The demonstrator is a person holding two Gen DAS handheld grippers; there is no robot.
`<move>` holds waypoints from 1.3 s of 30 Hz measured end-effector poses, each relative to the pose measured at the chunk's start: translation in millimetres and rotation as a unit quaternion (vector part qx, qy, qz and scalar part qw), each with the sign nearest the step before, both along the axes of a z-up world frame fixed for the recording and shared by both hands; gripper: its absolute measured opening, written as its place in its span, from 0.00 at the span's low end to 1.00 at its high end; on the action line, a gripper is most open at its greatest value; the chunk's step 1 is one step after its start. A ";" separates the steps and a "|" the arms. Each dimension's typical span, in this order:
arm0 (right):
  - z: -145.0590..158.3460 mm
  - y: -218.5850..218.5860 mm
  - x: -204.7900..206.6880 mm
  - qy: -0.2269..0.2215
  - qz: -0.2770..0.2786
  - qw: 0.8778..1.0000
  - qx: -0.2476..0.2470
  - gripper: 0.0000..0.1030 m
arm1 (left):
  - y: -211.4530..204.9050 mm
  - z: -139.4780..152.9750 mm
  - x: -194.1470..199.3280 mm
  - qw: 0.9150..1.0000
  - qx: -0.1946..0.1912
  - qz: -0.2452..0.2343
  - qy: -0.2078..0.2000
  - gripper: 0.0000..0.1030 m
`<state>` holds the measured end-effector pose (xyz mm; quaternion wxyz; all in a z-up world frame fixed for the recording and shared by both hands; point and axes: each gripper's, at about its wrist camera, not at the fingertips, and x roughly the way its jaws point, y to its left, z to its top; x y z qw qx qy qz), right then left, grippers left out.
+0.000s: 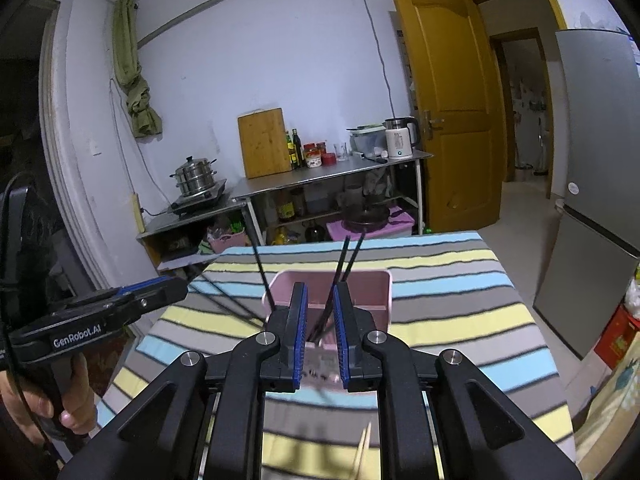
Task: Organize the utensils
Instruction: 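Move both open tools back toward the wooden chopsticks on the cloth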
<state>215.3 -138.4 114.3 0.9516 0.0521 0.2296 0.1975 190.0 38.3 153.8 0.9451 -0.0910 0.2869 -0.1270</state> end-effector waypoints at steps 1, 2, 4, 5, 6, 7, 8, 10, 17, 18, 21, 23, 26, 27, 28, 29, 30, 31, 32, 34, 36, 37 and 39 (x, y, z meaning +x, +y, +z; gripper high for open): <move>-1.7 -1.4 -5.3 0.001 0.001 1.000 0.000 0.13 | -0.3 -3.2 -5.6 1.000 0.001 0.000 0.000 0.24; -3.3 -2.3 -10.0 0.002 0.002 1.000 -0.001 0.13 | -1.2 -5.7 -10.5 1.000 0.001 0.001 0.001 0.24; -8.1 -4.9 -22.2 0.003 0.001 1.000 -0.005 0.13 | -2.3 -11.4 -21.7 1.000 -0.001 0.002 0.002 0.24; -10.1 -6.2 -27.1 0.004 0.002 1.000 -0.006 0.13 | -2.2 -14.7 -27.6 1.000 -0.005 0.003 0.003 0.24; -12.5 -7.7 -32.4 0.005 0.003 1.000 -0.007 0.13 | -1.7 -16.6 -32.7 1.000 -0.008 0.005 0.003 0.24; -15.3 -9.1 -38.1 0.006 0.003 1.000 -0.009 0.13 | -2.0 -18.7 -37.5 1.000 -0.009 0.007 0.004 0.24; -17.7 -10.4 -42.9 0.007 0.002 1.000 -0.011 0.13 | -2.0 -20.7 -42.6 1.000 -0.009 0.008 0.003 0.24; -22.6 -12.9 -51.7 0.010 0.001 1.000 -0.012 0.13 | -2.3 -24.3 -52.7 1.000 -0.007 0.011 0.002 0.24; -42.6 -22.1 -71.6 0.026 0.000 1.000 -0.008 0.13 | -4.3 -42.1 -76.9 1.000 -0.014 0.019 0.011 0.24; -45.2 -24.4 -74.6 0.029 -0.001 1.000 -0.007 0.13 | -5.0 -44.5 -78.5 1.000 -0.013 0.020 0.014 0.24; -52.0 -27.5 -79.4 0.036 -0.001 0.999 -0.005 0.13 | -8.2 -50.3 -84.6 1.000 -0.012 0.019 0.017 0.24; -57.0 -29.0 -82.9 0.040 -0.002 0.999 -0.004 0.13 | -12.3 -53.3 -88.2 1.000 -0.008 0.018 0.018 0.24; -62.2 -32.5 -85.2 0.045 -0.003 0.999 -0.004 0.13 | -15.3 -57.8 -94.0 1.000 -0.008 0.015 0.021 0.24; -64.2 -33.8 -85.6 0.048 -0.004 0.999 -0.003 0.13 | -16.6 -59.2 -94.1 1.000 -0.009 0.014 0.022 0.24; -66.3 -35.2 -86.2 0.051 -0.005 0.999 -0.003 0.13 | -17.8 -61.0 -94.9 1.000 -0.008 0.013 0.023 0.24; -68.7 -36.3 -85.9 0.054 -0.006 0.999 -0.003 0.13 | -19.4 -62.6 -95.2 1.000 -0.006 0.013 0.025 0.24; -69.3 -36.5 -85.6 0.056 -0.006 0.998 -0.003 0.13 | -20.8 -64.3 -95.4 1.000 -0.004 0.012 0.026 0.24; -71.3 -37.1 -85.1 0.059 -0.006 0.998 -0.004 0.13 | -22.1 -66.3 -95.6 1.000 -0.003 0.011 0.028 0.24; -72.5 -36.9 -84.3 0.061 -0.006 0.998 -0.004 0.13 | -23.0 -68.2 -95.4 0.999 -0.004 0.010 0.030 0.24; -78.4 -38.6 -84.1 0.067 -0.006 0.998 -0.005 0.13 | -24.5 -72.0 -94.3 0.999 -0.004 0.008 0.035 0.24; -83.7 -38.8 -82.5 0.073 -0.006 0.997 -0.006 0.13 | -27.2 -75.2 -93.5 0.999 -0.004 0.006 0.040 0.24; -86.1 -38.8 -81.4 0.077 -0.005 0.997 -0.006 0.13 | -28.2 -77.2 -93.3 0.999 -0.003 0.005 0.043 0.24; -91.9 -38.2 -79.8 0.082 -0.005 0.997 -0.010 0.13 | -28.9 -81.0 -92.5 0.999 -0.003 0.004 0.047 0.24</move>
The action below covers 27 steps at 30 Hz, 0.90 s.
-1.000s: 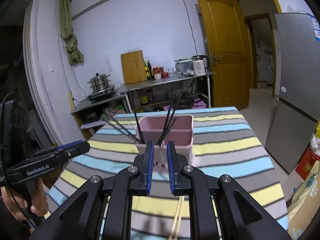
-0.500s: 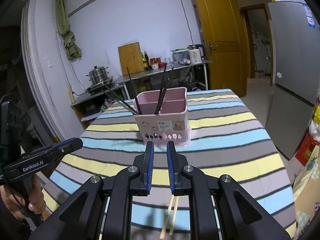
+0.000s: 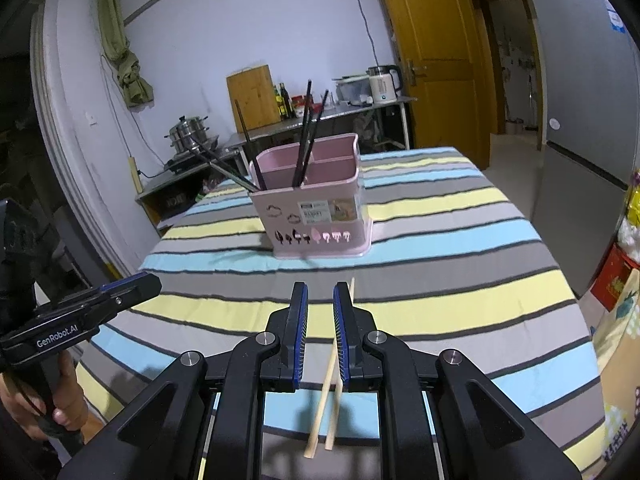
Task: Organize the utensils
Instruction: 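Move both open tools back toward the wooden chopsticks on the cloth, then close the right tool on a wooden chopstick while the left tool grasps the other wooden chopstick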
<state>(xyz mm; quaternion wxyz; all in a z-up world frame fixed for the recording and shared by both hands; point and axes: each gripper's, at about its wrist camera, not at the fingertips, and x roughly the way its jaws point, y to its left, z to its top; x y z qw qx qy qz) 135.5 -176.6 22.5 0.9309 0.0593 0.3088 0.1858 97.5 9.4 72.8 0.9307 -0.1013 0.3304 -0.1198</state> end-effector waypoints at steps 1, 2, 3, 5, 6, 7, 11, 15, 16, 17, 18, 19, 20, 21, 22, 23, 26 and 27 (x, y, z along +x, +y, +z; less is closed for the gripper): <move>-3.5 0.6 1.6 0.004 0.000 1.000 -0.003 0.13 | -0.1 -1.9 1.0 1.000 -0.001 0.000 0.003 0.24; -7.7 1.2 3.4 0.009 0.002 1.000 -0.004 0.13 | 1.1 -3.6 2.2 1.000 -0.002 0.000 0.005 0.24; -11.5 1.3 3.8 0.013 0.002 1.000 -0.005 0.13 | 1.5 -5.6 3.5 1.000 -0.002 0.001 0.008 0.24; -20.2 2.4 7.3 0.022 0.003 1.000 -0.012 0.13 | 1.1 -10.2 5.1 1.000 -0.002 0.001 0.014 0.24; -25.1 3.2 9.7 0.029 0.005 0.999 -0.015 0.13 | 1.2 -12.8 6.5 1.000 -0.003 0.002 0.018 0.24; -30.7 4.4 12.3 0.037 0.007 0.999 -0.019 0.13 | 1.6 -15.5 7.8 1.000 -0.004 0.002 0.021 0.24; -53.4 8.8 23.9 0.066 0.013 0.997 -0.034 0.13 | 2.4 -25.6 13.5 0.999 -0.007 0.002 0.035 0.24; -74.6 11.0 33.6 0.093 0.016 0.994 -0.046 0.13 | 3.6 -35.7 18.9 0.999 -0.009 -0.001 0.049 0.24; -78.6 11.6 36.0 0.099 0.017 0.994 -0.048 0.13 | 3.4 -38.0 20.6 0.999 -0.009 -0.001 0.052 0.24; -83.0 12.1 38.1 0.105 0.017 0.993 -0.050 0.13 | 3.2 -40.3 22.7 0.998 -0.010 -0.002 0.055 0.24; -85.8 13.0 39.3 0.109 0.017 0.993 -0.053 0.13 | 3.4 -42.0 24.2 0.998 -0.010 -0.003 0.058 0.24; -89.1 13.6 41.1 0.114 0.018 0.992 -0.055 0.13 | 3.4 -44.0 25.6 0.998 -0.011 -0.004 0.060 0.24; -91.1 13.8 41.8 0.116 0.022 0.992 -0.053 0.13 | 4.1 -45.5 27.0 0.998 -0.012 -0.004 0.062 0.24; -92.3 13.9 42.5 0.115 0.022 0.992 -0.053 0.13 | 4.1 -47.1 28.3 0.998 -0.013 -0.005 0.065 0.24; -91.9 14.7 42.7 0.114 0.023 0.992 -0.056 0.13 | 4.0 -48.7 29.4 0.998 -0.014 -0.005 0.067 0.24; -91.7 15.9 42.6 0.113 0.025 0.991 -0.061 0.13 | 4.2 -50.1 30.4 0.998 -0.015 -0.005 0.069 0.24; -93.1 20.3 44.2 0.117 0.033 0.991 -0.063 0.11 | 3.0 -53.8 32.7 0.997 -0.018 -0.007 0.074 0.24; -93.3 23.6 44.7 0.119 0.037 0.990 -0.062 0.08 | 2.5 -54.7 33.8 0.997 -0.019 -0.008 0.075 0.24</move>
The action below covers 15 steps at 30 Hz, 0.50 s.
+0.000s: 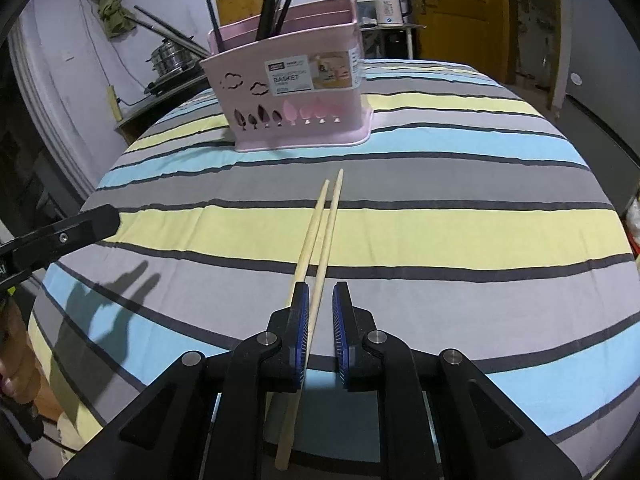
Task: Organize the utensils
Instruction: 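Close the right tool on a wooden chopstick while the left tool grasps the other wooden chopstick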
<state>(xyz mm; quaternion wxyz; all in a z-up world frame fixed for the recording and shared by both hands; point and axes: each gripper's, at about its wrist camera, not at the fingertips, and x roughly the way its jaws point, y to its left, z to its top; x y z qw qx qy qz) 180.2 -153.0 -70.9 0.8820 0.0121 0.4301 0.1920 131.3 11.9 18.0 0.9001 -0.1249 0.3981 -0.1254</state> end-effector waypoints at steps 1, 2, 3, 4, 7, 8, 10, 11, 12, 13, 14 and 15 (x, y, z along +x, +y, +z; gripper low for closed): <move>-0.3 2.4 -1.0 0.000 0.003 1.000 0.002 0.08 | -0.7 -0.7 0.1 1.000 -0.001 -0.001 0.001 0.24; -0.7 6.2 -2.0 0.001 0.007 1.000 0.003 0.08 | -1.3 -1.2 0.1 1.000 -0.002 -0.002 0.002 0.24; -1.1 10.1 -3.7 0.002 0.012 1.000 0.007 0.08 | -1.8 -1.7 0.5 1.000 -0.003 -0.002 0.003 0.24; -1.5 14.4 -5.6 0.002 0.018 1.000 0.009 0.08 | -2.2 -2.2 0.7 1.000 -0.003 -0.002 0.004 0.24; -2.1 21.1 -8.2 -0.003 0.020 1.000 0.008 0.07 | -2.3 -3.4 1.8 1.000 -0.005 -0.003 0.010 0.24; -2.3 19.7 -7.8 -0.002 0.018 1.000 0.012 0.06 | -2.4 -3.7 2.3 1.000 -0.006 -0.003 0.012 0.24; -2.3 12.1 -6.9 -0.001 0.005 1.000 0.014 0.05 | -3.1 -5.0 4.5 1.000 -0.007 -0.005 0.016 0.24; -1.9 6.1 -6.7 -0.002 -0.005 1.000 0.013 0.05 | -3.8 -6.4 6.4 1.000 -0.008 -0.006 0.019 0.24; -2.1 1.1 -5.9 -0.001 -0.012 1.000 0.015 0.05 | -4.9 -7.7 8.5 1.000 -0.009 -0.007 0.022 0.24; -2.2 -6.5 -5.7 0.002 -0.022 1.000 0.021 0.05 | -6.7 -9.6 11.3 1.000 -0.011 -0.009 0.025 0.24; -2.0 -11.7 -6.4 0.002 -0.030 0.999 0.022 0.05 | -9.0 -11.5 13.6 0.999 -0.012 -0.011 0.029 0.24; -1.8 -18.4 -7.7 0.002 -0.040 0.999 0.022 0.05 | -11.9 -12.8 15.3 0.999 -0.013 -0.013 0.031 0.24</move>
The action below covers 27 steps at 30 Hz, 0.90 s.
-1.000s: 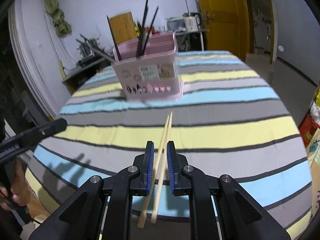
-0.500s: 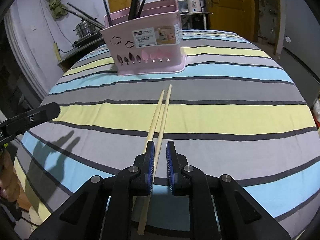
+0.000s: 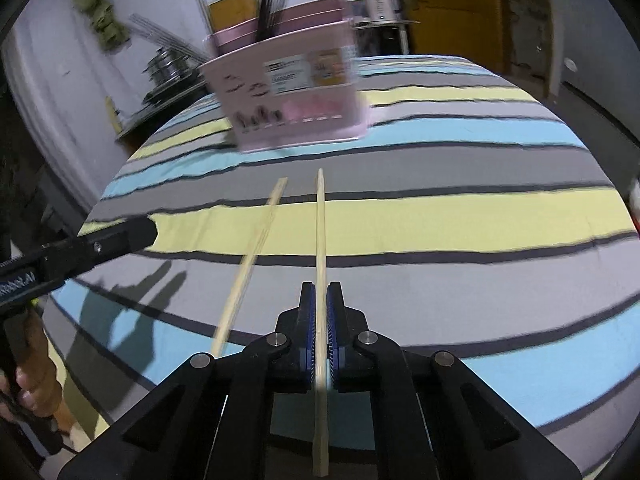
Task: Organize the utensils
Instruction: 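Close the right tool on a wooden chopstick while the left tool grasps the other wooden chopstick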
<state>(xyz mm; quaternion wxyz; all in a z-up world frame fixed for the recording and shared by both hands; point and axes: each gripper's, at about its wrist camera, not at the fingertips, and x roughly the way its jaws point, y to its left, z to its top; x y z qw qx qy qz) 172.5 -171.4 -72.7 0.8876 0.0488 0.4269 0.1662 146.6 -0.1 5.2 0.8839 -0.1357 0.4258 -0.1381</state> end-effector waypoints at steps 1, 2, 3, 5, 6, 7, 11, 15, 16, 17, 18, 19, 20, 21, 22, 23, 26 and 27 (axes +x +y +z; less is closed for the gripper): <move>-0.1 -4.6 -1.3 0.001 -0.006 1.000 -0.001 0.05 | -3.8 -1.8 2.5 1.000 0.000 -0.003 0.003 0.24; -0.2 -8.3 -2.6 0.001 -0.011 1.000 0.000 0.06 | -8.1 -3.6 5.5 1.000 0.001 -0.005 0.007 0.24; 0.1 -11.8 -4.4 0.002 -0.016 1.000 0.002 0.05 | -12.9 -5.4 8.5 1.000 0.003 -0.008 0.010 0.24; 0.7 -17.5 -7.4 0.003 -0.027 1.000 0.006 0.06 | -22.9 -8.5 14.8 1.000 0.005 -0.017 0.014 0.24; 0.8 -19.3 -8.1 0.004 -0.032 0.999 0.007 0.06 | -28.1 -10.0 17.6 1.000 0.008 -0.020 0.016 0.24; 0.6 -21.2 -8.2 0.006 -0.035 0.999 0.010 0.06 | -32.6 -11.4 20.7 1.000 0.011 -0.023 0.017 0.24; 2.5 -25.9 -5.4 0.008 -0.040 0.999 0.022 0.06 | -46.0 -19.0 32.5 0.999 0.027 -0.030 0.024 0.24; 6.3 -25.7 2.3 0.001 -0.032 0.999 0.018 0.11 | -49.6 -29.4 40.8 0.998 0.036 -0.026 0.037 0.24; 6.5 -25.1 6.3 0.000 -0.032 0.999 0.016 0.11 | -49.8 -29.6 41.0 0.998 0.038 -0.026 0.032 0.24; 6.8 -24.3 9.7 0.000 -0.032 0.999 0.014 0.11 | -51.3 -29.8 41.2 0.998 0.046 -0.026 0.029 0.23; 6.5 -23.2 14.6 0.001 -0.031 0.999 0.013 0.11 | -52.1 -29.7 41.4 0.998 0.058 -0.026 0.027 0.18; 6.2 -22.3 18.9 0.002 -0.029 1.000 0.012 0.11 | -52.9 -29.7 41.5 0.997 0.071 -0.027 0.025 0.15; 5.9 -22.2 22.1 0.002 -0.027 1.000 0.011 0.11 | -52.2 -29.7 41.7 0.996 0.077 -0.028 0.025 0.13; 5.4 -20.4 26.3 0.003 -0.024 1.000 0.009 0.11 | -50.9 -29.7 42.4 0.996 0.075 -0.029 0.027 0.13; 4.9 -18.7 30.7 0.004 -0.021 1.000 0.005 0.11 | -47.8 -29.7 42.7 0.997 0.073 -0.028 0.028 0.13; 4.6 -18.0 33.7 0.004 -0.019 1.000 0.002 0.11 | -44.0 -28.9 42.8 0.997 0.073 -0.024 0.028 0.12; 3.2 -13.7 45.7 0.008 -0.009 1.000 -0.011 0.11 | -35.6 -29.3 43.2 0.997 0.069 -0.019 0.032 0.12; 3.0 -12.6 50.2 0.010 -0.006 1.000 -0.014 0.11 | -34.8 -29.3 43.8 0.997 0.067 -0.020 0.034 0.12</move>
